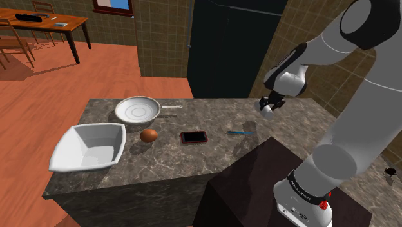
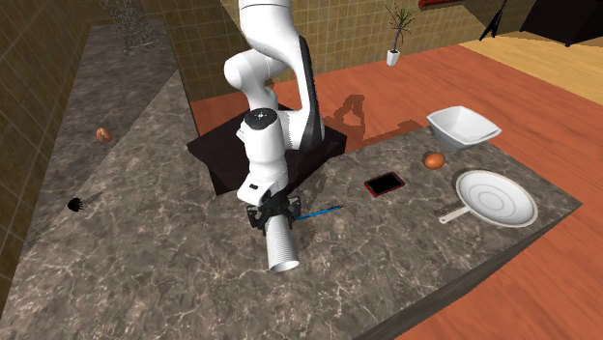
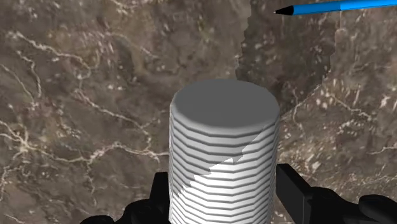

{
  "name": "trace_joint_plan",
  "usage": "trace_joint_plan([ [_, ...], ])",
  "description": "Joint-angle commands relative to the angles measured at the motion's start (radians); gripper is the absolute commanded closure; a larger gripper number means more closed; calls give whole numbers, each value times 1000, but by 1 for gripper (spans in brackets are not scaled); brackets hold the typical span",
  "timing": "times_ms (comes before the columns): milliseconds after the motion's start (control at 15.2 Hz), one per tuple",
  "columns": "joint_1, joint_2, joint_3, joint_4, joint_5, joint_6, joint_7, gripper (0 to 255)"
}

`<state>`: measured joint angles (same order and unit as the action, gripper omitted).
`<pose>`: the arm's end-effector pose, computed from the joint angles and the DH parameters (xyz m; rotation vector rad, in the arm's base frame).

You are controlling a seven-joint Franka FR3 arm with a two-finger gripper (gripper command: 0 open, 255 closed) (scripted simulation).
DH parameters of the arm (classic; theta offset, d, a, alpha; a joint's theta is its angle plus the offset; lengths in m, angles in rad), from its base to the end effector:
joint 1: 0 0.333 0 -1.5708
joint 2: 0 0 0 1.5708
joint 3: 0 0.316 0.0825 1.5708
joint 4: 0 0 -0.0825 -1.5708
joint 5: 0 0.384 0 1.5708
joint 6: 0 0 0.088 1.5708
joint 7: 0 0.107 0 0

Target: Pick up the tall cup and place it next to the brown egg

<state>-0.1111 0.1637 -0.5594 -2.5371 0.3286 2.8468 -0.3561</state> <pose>0.3574 -0.3122 0.2384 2.9323 -0.9183 0.2711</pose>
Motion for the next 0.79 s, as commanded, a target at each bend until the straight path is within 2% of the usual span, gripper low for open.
trace_joint_plan([
  [0,25,-38,-37,-7,-69,-24,51,255],
  [330,52,-122,-88,-8,-219,-87,161,255],
  [726,45,-217,-98,5,-358,-174,262,255],
])
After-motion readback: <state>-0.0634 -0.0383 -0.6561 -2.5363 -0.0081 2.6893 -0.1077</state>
